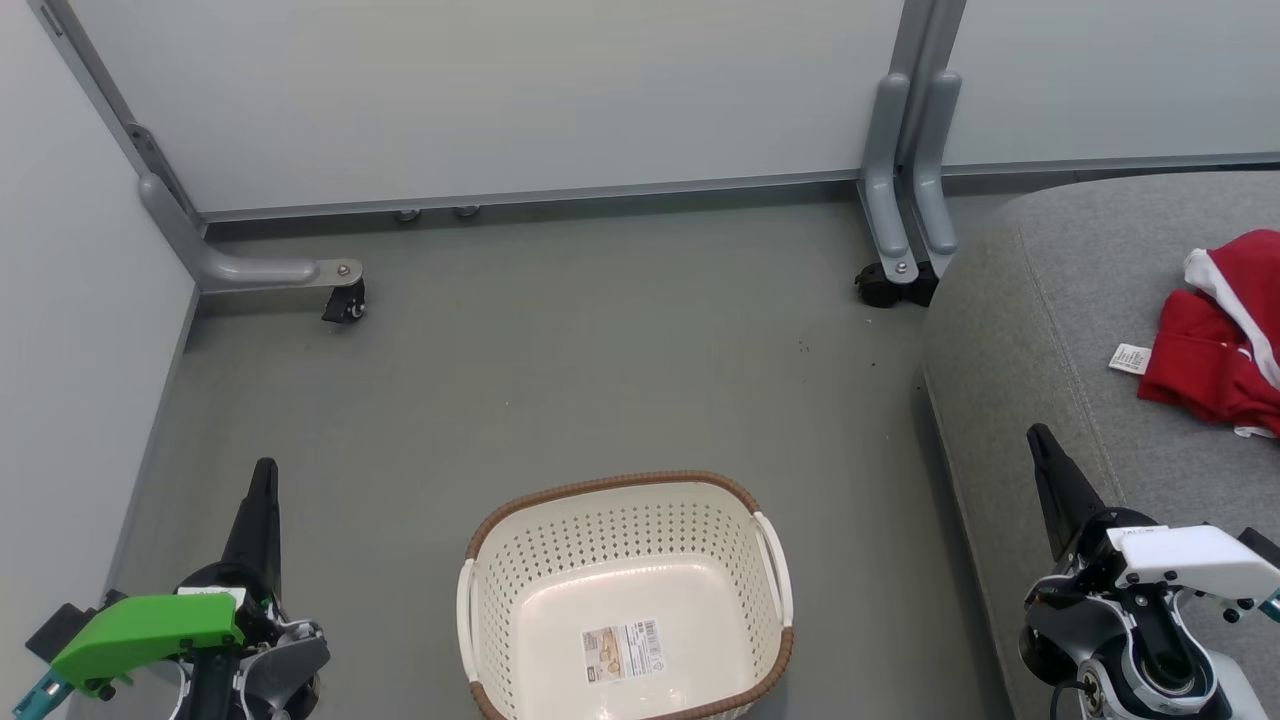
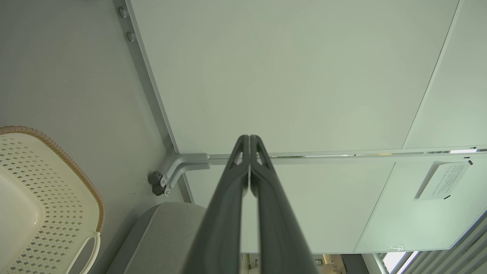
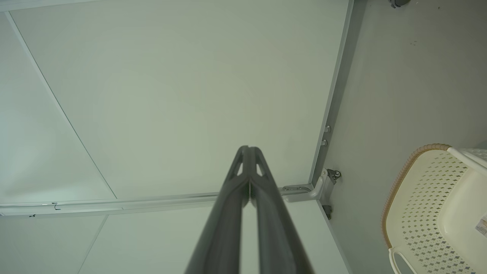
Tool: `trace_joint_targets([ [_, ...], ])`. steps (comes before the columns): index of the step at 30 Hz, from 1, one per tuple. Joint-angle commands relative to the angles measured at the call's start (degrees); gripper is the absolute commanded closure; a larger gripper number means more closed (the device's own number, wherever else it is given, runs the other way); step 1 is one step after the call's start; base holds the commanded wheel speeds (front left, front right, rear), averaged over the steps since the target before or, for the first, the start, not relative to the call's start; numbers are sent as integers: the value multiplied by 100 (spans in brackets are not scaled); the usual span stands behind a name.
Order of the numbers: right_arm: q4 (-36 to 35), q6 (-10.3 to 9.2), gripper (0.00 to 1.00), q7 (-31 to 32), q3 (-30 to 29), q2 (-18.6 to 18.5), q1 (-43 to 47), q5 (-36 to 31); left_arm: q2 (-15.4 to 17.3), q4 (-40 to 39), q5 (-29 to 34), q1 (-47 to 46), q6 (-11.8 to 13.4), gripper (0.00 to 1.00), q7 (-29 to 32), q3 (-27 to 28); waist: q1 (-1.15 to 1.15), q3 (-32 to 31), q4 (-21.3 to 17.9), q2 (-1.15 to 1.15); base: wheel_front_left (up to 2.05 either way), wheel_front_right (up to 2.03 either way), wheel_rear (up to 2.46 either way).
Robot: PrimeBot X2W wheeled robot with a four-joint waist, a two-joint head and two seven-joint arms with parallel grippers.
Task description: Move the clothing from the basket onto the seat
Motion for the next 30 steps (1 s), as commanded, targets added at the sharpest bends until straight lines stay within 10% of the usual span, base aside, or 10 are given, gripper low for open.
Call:
trace_joint_targets([
  [1,13,2,100,17,-19,6,-47,-31,-2,-13,-14,-62,-36,100,20,11,0,0,0,0,0,0,0],
  [30,14,2,100,52,-61,31,-51,-62,-2,-13,-14,-62,-37,100,20,10,0,0,0,0,0,0,0],
])
